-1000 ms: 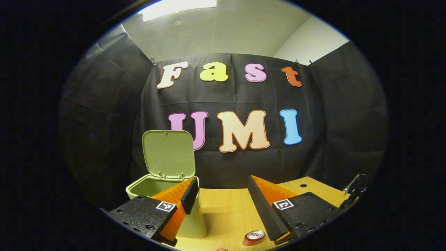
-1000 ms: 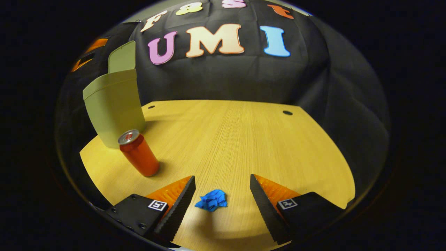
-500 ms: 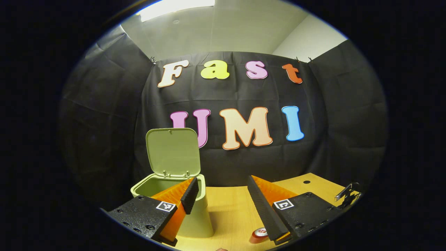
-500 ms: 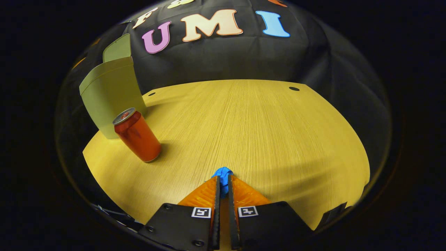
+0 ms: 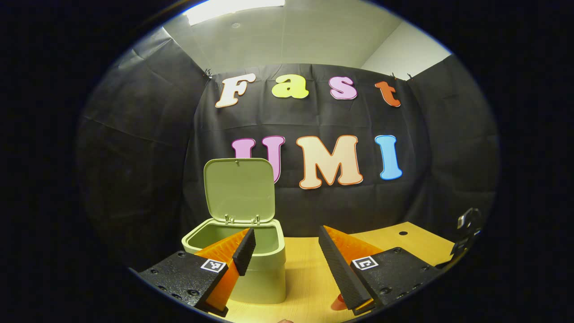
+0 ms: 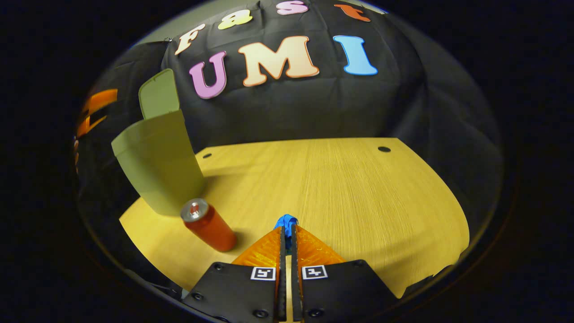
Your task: Press the lid of the desktop garbage bin to open it, pick up the crumpled paper on the desktop and throw it into the bin, then pick up the pop can on the desktop and drop it into the bin, and finally close the garbage bin lid.
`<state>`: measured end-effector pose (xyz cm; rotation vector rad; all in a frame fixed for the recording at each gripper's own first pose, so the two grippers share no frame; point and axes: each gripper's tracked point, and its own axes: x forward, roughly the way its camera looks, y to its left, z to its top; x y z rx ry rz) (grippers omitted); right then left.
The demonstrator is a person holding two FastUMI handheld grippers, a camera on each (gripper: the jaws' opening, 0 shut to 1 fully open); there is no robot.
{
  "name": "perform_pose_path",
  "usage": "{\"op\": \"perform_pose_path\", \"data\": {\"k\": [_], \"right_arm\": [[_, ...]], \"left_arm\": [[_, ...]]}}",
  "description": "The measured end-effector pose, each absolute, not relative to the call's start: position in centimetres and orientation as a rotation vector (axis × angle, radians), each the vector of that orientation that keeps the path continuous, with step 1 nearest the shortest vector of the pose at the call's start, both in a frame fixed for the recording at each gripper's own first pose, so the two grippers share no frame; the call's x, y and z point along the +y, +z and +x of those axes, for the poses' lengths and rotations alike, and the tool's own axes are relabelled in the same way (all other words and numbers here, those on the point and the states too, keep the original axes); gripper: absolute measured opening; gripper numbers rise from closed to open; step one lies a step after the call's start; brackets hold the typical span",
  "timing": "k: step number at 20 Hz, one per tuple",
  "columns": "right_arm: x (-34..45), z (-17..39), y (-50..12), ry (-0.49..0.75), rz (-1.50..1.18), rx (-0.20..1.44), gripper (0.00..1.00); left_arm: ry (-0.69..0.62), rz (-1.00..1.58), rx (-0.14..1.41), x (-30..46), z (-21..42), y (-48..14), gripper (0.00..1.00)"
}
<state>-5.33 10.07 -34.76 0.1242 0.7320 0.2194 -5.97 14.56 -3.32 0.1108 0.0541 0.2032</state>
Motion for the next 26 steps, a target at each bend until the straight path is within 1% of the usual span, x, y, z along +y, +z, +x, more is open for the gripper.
{"op": "perform_pose_path", "data": {"k": [5, 10, 16, 18, 19, 20, 21, 23, 24, 25, 26], "right_arm": [[14.7, -0.2, -26.5, 0.274, 0.191, 0.553, 0.07], [19.5, 2.7, -21.3, 0.340, 0.215, 0.436, 0.07], [26.1, 4.3, -18.0, 0.441, 0.255, 0.382, 0.07], [28.9, 4.5, -17.6, 0.476, 0.261, 0.373, 0.07], [30.4, 4.5, -17.5, 0.497, 0.269, 0.369, 0.07], [31.9, 4.7, -17.1, 0.518, 0.276, 0.361, 0.07], [33.4, 5.0, -16.6, 0.536, 0.278, 0.350, 0.07], [36.4, 5.5, -16.2, 0.573, 0.282, 0.327, 0.06], [37.8, 5.6, -16.4, 0.590, 0.278, 0.325, 0.06], [39.2, 5.8, -16.4, 0.609, 0.271, 0.324, 0.05], [40.5, 5.8, -16.4, 0.629, 0.265, 0.319, 0.06]], "left_arm": [[0.226, 0.118, 0.059, 16.6, -6.7, -3.3, 0.87], [0.260, 0.116, 0.066, 19.3, -7.4, -3.4, 0.87], [0.293, 0.135, 0.090, 22.3, -8.5, -4.6, 0.87], [0.297, 0.143, 0.100, 23.3, -8.8, -5.0, 0.87], [0.300, 0.145, 0.102, 23.8, -9.0, -5.2, 0.89], [0.301, 0.144, 0.105, 24.2, -9.1, -5.4, 0.89], [0.304, 0.142, 0.111, 24.7, -9.2, -5.6, 0.87], [0.305, 0.141, 0.124, 25.5, -9.6, -6.2, 0.87], [0.305, 0.145, 0.125, 25.9, -9.7, -6.2, 0.90], [0.305, 0.152, 0.125, 26.4, -9.8, -6.2, 0.87], [0.308, 0.160, 0.125, 26.9, -9.8, -6.1, 0.87]]}}
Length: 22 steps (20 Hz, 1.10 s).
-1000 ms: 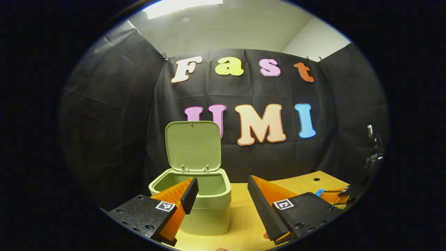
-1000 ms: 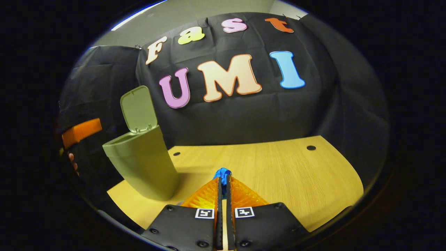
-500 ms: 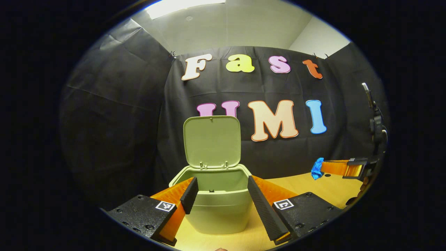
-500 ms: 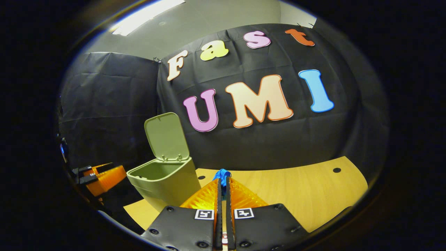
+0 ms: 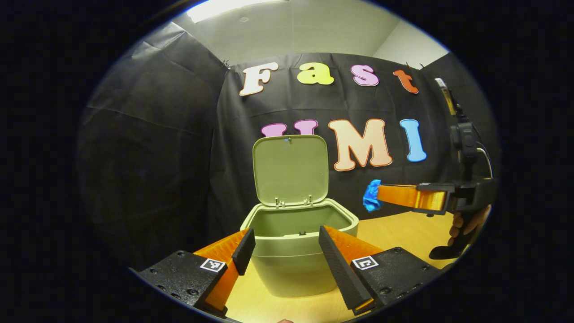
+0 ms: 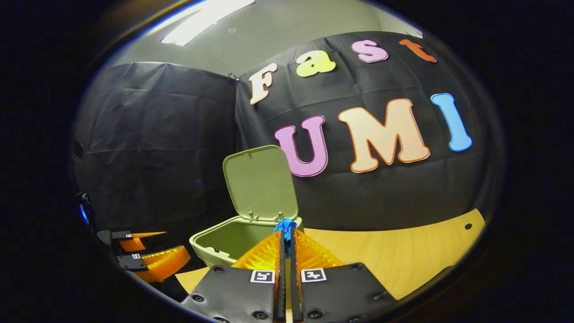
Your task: Press the lid of the desktop garbage bin to open it, pick up the crumpled paper on the desktop and throw it into the bin, then pick up the pop can on the desktop and drop it into the bin, and finally close the garbage bin lid.
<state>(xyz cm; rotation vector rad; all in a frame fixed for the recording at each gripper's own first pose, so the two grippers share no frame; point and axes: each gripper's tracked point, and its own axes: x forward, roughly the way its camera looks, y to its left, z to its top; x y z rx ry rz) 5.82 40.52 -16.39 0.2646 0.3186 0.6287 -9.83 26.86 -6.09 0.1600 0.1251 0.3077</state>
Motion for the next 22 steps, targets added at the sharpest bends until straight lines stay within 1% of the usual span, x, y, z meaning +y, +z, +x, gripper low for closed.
{"op": "perform_pose_path", "data": {"k": [1, 3, 4, 5, 8, 10, 11, 15, 19, 20, 22], "right_arm": [[41.8, 5.9, -16.2, 0.648, 0.260, 0.312, 0.05], [44.1, 6.0, -16.5, 0.690, 0.250, 0.309, 0.09], [45.3, 5.8, -17.0, 0.702, 0.240, 0.318, 0.08], [45.7, 5.4, -17.2, 0.719, 0.236, 0.326, 0.31], [44.8, 5.1, -16.8, 0.704, 0.203, 0.290, 0.99], [42.8, 5.1, -15.6, 0.673, 0.187, 0.250, 0.95], [41.3, 5.3, -15.1, 0.650, 0.179, 0.233, 0.96], [34.7, 6.3, -13.2, 0.542, 0.168, 0.174, 0.96], [27.8, 6.2, -13.0, 0.451, 0.150, 0.183, 0.96], [26.1, 6.0, -13.0, 0.430, 0.146, 0.188, 0.95], [22.4, 5.7, -13.3, 0.386, 0.130, 0.199, 0.96]], "left_arm": [[0.308, 0.162, 0.123, 27.3, -9.7, -6.1, 0.87], [0.311, 0.159, 0.124, 27.7, -9.6, -6.3, 0.87], [0.314, 0.157, 0.123, 27.8, -9.5, -6.2, 0.87], [0.312, 0.153, 0.121, 27.8, -9.5, -6.3, 0.87], [0.299, 0.148, 0.122, 27.1, -8.9, -6.4, 0.87], [0.281, 0.136, 0.115, 26.0, -8.4, -6.3, 0.87], [0.274, 0.134, 0.107, 25.4, -8.1, -6.2, 0.87], [0.237, 0.131, 0.078, 22.4, -6.7, -5.6, 0.87], [0.197, 0.123, 0.072, 19.0, -5.5, -5.5, 0.87], [0.185, 0.120, 0.073, 18.0, -5.2, -5.5, 0.87], [0.155, 0.112, 0.080, 15.7, -4.4, -6.1, 0.87]]}}
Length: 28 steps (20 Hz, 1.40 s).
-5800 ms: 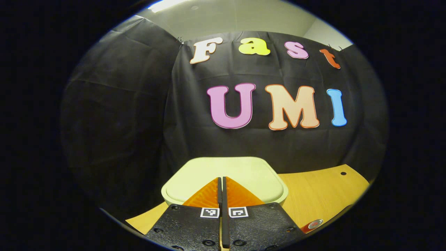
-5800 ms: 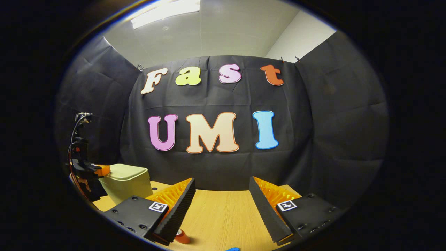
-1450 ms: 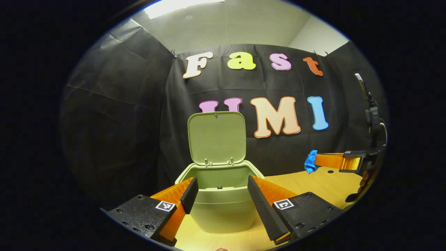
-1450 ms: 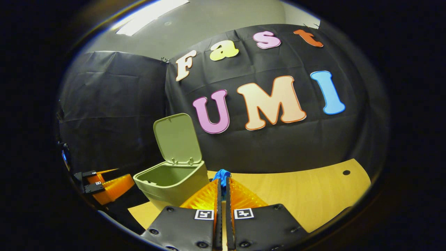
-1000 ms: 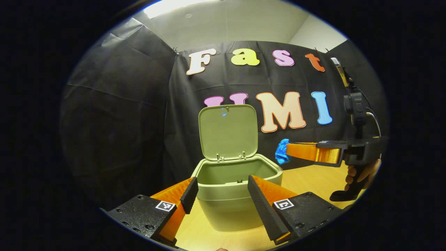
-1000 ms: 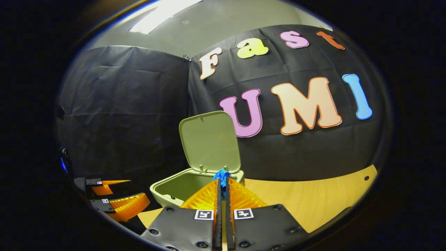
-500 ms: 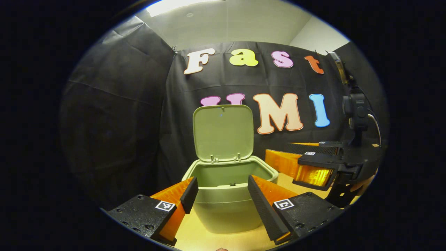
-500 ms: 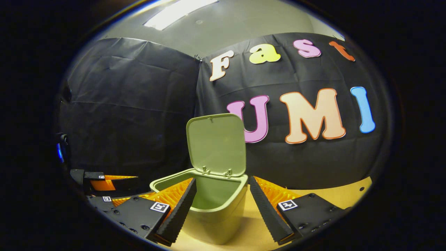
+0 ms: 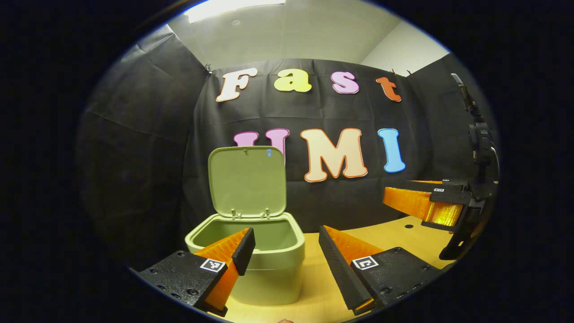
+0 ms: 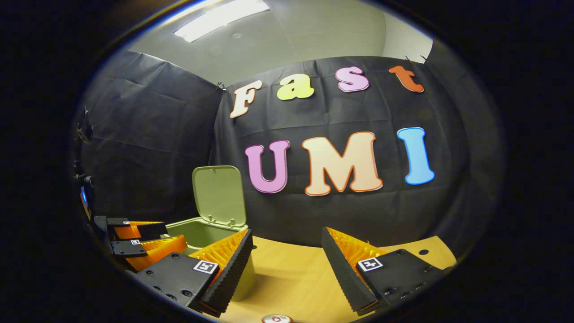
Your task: Press the lid of the desktop garbage bin to open it, pick up the crumpled paper on the desktop and throw it into the bin, then pick up the pop can on the desktop and drop it into the bin, and finally close the garbage bin lid.
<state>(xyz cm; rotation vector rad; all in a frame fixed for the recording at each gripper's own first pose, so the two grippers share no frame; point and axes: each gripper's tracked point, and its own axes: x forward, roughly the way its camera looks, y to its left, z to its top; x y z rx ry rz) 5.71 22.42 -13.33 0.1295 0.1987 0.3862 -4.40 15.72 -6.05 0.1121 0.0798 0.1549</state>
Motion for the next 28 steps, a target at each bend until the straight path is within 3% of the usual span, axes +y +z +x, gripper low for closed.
{"op": "perform_pose_path", "data": {"k": [13, 28], "right_arm": [[2.5, 1.8, -15.9, 0.156, 0.035, 0.312, 0.96], [-6.0, -2.3, -20.1, 0.077, -0.038, 0.460, 0.97]], "left_arm": [[0.043, 0.049, 0.241, 3.6, -3.7, -16.7, 0.87], [0.110, 0.017, 0.514, 2.3, -4.7, -31.5, 0.88]]}}
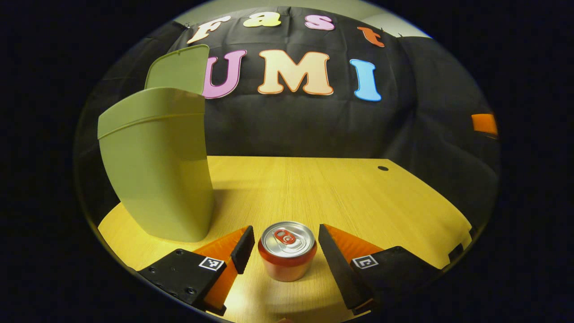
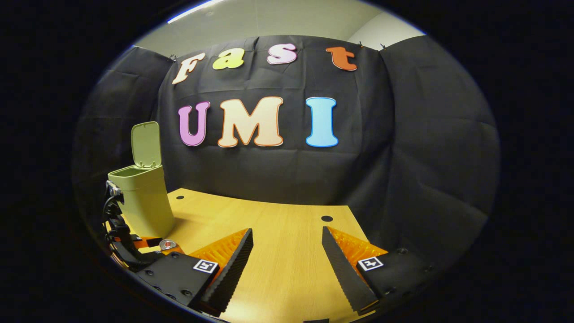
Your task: Press the lid of the desktop garbage bin to open it, pick up the crumpled paper on the desktop and throw it into the bin, then pick up the pop can on the desktop and drop it into the bin, and finally close the garbage bin lid.
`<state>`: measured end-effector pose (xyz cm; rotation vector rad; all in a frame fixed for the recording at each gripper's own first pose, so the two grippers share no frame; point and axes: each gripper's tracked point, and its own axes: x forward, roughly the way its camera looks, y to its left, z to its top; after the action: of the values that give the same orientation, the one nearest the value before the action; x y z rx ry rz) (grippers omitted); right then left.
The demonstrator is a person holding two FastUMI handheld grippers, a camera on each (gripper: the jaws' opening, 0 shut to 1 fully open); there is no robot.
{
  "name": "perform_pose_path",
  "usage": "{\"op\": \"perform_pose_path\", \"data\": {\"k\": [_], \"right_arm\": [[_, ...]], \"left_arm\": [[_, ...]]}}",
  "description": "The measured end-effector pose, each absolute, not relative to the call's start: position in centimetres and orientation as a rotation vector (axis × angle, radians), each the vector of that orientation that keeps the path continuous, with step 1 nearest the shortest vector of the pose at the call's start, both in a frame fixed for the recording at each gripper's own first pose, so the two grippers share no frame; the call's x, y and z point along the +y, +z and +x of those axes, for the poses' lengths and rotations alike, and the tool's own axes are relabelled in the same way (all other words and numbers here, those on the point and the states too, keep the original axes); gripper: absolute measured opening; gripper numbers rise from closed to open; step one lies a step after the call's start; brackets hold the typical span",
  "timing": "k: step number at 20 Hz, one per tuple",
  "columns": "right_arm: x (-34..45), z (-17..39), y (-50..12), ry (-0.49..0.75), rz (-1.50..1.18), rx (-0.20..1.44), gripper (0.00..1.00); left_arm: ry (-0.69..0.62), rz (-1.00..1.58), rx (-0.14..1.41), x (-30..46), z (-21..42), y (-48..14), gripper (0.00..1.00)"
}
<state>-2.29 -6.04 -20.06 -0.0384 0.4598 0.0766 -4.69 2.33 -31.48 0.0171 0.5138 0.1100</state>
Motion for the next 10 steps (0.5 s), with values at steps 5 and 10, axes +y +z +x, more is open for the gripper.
{"op": "perform_pose_path", "data": {"k": [5, 10], "right_arm": [[-6.0, -2.9, -20.0, 0.078, -0.059, 0.469, 0.97], [-4.0, -3.3, -20.2, 0.105, -0.035, 0.463, 0.97]], "left_arm": [[0.106, 0.024, 0.558, 2.4, -4.3, -32.7, 0.76], [0.077, 0.029, 0.498, 2.2, -3.0, -28.7, 0.76]]}}
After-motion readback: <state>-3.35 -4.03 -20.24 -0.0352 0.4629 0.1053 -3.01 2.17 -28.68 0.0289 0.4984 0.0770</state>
